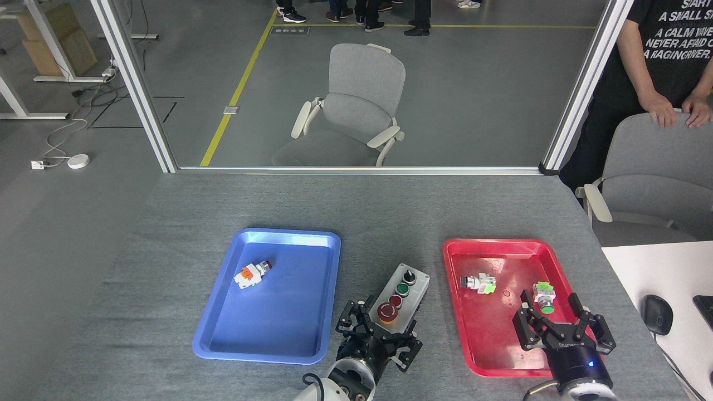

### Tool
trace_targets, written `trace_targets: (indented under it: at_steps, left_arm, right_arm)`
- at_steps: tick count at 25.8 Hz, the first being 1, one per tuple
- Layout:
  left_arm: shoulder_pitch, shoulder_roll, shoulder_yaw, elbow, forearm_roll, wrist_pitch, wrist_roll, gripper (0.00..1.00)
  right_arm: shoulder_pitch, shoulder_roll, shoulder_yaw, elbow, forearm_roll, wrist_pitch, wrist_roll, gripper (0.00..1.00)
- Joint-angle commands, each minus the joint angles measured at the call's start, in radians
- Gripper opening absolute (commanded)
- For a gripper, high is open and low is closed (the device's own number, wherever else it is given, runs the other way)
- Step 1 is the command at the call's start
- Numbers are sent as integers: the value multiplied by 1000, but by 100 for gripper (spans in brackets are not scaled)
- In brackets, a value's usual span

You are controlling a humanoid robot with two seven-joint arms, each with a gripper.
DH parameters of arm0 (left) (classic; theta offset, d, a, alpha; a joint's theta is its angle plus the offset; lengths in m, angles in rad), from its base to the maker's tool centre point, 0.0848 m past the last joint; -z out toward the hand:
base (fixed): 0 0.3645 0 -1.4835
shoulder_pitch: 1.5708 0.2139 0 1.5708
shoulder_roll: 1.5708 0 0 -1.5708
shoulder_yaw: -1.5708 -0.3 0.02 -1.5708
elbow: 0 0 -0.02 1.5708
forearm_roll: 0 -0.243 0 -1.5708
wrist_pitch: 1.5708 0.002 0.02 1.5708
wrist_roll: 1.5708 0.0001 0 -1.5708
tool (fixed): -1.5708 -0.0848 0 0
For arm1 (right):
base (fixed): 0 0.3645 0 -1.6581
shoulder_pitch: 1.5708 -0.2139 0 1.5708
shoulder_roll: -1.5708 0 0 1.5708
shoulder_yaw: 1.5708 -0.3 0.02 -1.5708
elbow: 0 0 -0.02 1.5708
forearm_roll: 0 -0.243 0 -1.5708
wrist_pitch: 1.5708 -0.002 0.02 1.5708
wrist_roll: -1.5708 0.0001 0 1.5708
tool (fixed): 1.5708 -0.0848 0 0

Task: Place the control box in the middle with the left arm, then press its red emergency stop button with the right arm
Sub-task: 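Lower the control box onto the table between the trays, then open the left gripper and withdraw it over the blue tray, then move the right gripper down onto the red button of the control box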

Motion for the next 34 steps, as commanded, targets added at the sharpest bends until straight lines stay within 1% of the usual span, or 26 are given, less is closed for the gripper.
trace_targets:
  at_steps: [1,3,5,7,9,10,13,15,17,19,21,23,26,28,31,34]
  left_arm:
    - [25,73,3,-105,5,0,-3,98]
    - [49,114,26,-173,7,0,-3,98]
    - [86,149,66,-254,5,-3,-5,98]
    - [115,192,93,-338,7,-5,-6,98]
    - [137,243,118,-412,7,-11,-6,98]
    - [150,263,138,-441,7,-15,-6,98]
    - [190,283,248,-477,7,-55,-5,98]
    - [213,281,348,-477,8,-101,-3,98]
    - [230,275,474,-475,21,-152,2,98]
    - [233,269,590,-463,62,-195,2,98]
    - [233,269,658,-457,119,-227,6,98]
    - [232,271,685,-457,154,-229,12,98]
    - [232,271,710,-457,154,-213,25,98]
    - [232,269,731,-455,157,-210,40,98]
    - [233,269,754,-444,157,-212,55,98]
    - [232,271,757,-429,157,-212,77,98]
  right_arm:
    - [3,-2,7,0,26,-3,-1,82]
    - [6,-2,15,0,52,-6,-1,69]
    - [3,-5,53,0,55,-6,-1,52]
    - [1,-7,84,-10,53,-32,-1,32]
    - [4,-2,88,-10,53,-87,-3,7]
    - [4,1,91,-10,53,-98,-3,0]
    - [6,8,111,-16,55,-102,-4,0]
    - [4,13,120,-19,55,-102,-6,0]
    - [3,22,125,-19,61,-102,-6,0]
    - [-5,39,143,-16,73,-96,-4,0]
    - [-31,62,168,-14,76,-95,-3,0]
    - [-54,90,205,-5,82,-92,-3,0]
    - [-70,120,232,6,116,-78,-1,0]
    - [-73,143,260,38,121,-81,0,0]
    - [-102,168,309,79,141,-73,0,0]
    - [-106,194,334,89,147,-70,2,0]
